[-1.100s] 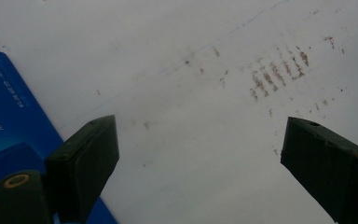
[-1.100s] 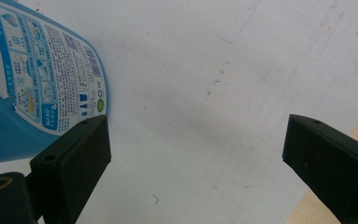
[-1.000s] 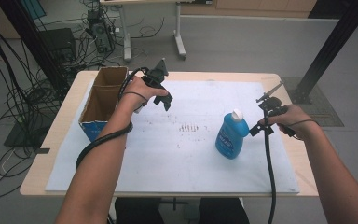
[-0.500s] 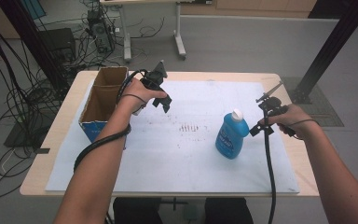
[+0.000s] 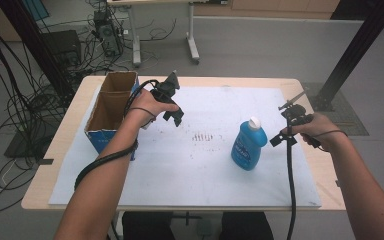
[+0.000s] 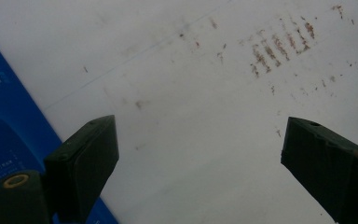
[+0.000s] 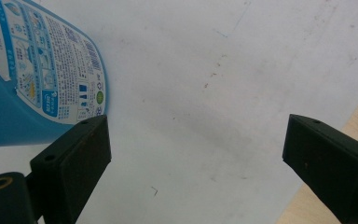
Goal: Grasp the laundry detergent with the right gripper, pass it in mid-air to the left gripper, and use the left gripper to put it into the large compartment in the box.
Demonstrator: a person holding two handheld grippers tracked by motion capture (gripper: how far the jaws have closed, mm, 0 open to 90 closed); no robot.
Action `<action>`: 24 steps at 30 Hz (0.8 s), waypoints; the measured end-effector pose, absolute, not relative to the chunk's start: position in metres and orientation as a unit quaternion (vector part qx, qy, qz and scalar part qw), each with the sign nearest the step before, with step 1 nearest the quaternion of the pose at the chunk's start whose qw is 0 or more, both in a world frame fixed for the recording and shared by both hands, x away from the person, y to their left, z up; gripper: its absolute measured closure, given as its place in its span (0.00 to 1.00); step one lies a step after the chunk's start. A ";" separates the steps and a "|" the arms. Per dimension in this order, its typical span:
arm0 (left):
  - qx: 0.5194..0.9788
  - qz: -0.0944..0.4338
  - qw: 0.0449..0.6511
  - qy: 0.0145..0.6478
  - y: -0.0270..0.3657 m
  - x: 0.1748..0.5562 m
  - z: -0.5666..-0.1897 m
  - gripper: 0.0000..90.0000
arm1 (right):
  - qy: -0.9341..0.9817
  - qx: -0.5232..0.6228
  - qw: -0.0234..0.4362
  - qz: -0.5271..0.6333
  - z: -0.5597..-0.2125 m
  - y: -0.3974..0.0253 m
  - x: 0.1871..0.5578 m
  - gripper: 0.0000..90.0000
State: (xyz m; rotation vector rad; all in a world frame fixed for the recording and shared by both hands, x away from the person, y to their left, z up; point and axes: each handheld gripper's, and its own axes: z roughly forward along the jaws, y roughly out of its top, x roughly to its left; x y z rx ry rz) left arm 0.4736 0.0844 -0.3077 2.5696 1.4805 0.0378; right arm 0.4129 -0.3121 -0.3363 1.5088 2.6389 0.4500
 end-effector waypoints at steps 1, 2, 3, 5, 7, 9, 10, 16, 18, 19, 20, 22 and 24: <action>0.862 0.014 0.090 0.498 0.084 0.472 -0.308 0.13 | 0.858 0.491 0.035 0.146 -0.336 -0.313 0.412 0.08; 0.862 0.015 0.089 0.498 0.084 0.470 -0.307 0.13 | 0.858 0.491 0.035 0.146 -0.336 -0.313 0.412 0.08; 0.864 0.015 0.086 0.496 0.084 0.469 -0.307 0.13 | 0.860 0.489 0.036 0.143 -0.337 -0.313 0.412 0.08; 0.864 0.016 0.087 0.495 0.084 0.466 -0.306 0.13 | 0.860 0.489 0.037 0.142 -0.337 -0.313 0.411 0.09; 0.864 0.011 0.091 0.496 0.084 0.464 -0.307 0.13 | 0.860 0.488 0.033 0.146 -0.339 -0.314 0.410 0.09; 0.864 0.011 0.088 0.495 0.083 0.461 -0.307 0.13 | 0.859 0.489 0.032 0.146 -0.339 -0.314 0.410 0.09; 0.864 0.012 0.087 0.496 0.083 0.460 -0.307 0.13 | 0.859 0.489 0.032 0.146 -0.340 -0.315 0.409 0.09; 0.868 0.013 0.083 0.489 0.084 0.453 -0.308 0.12 | 0.860 0.489 0.035 0.144 -0.341 -0.319 0.404 0.09; 0.871 0.014 0.081 0.484 0.083 0.448 -0.309 0.12 | 0.859 0.489 0.036 0.145 -0.341 -0.320 0.403 0.09; 0.871 0.014 0.081 0.484 0.083 0.448 -0.309 0.12 | 0.859 0.489 0.036 0.145 -0.341 -0.320 0.403 0.09; 0.871 0.013 0.083 0.485 0.083 0.447 -0.309 0.12 | 0.859 0.489 0.035 0.146 -0.341 -0.321 0.402 0.09; 0.872 0.011 0.084 0.482 0.083 0.444 -0.308 0.12 | 0.858 0.490 0.034 0.149 -0.340 -0.322 0.401 0.09; 0.873 0.010 0.087 0.480 0.083 0.442 -0.309 0.12 | 0.859 0.488 0.035 0.150 -0.340 -0.323 0.398 0.09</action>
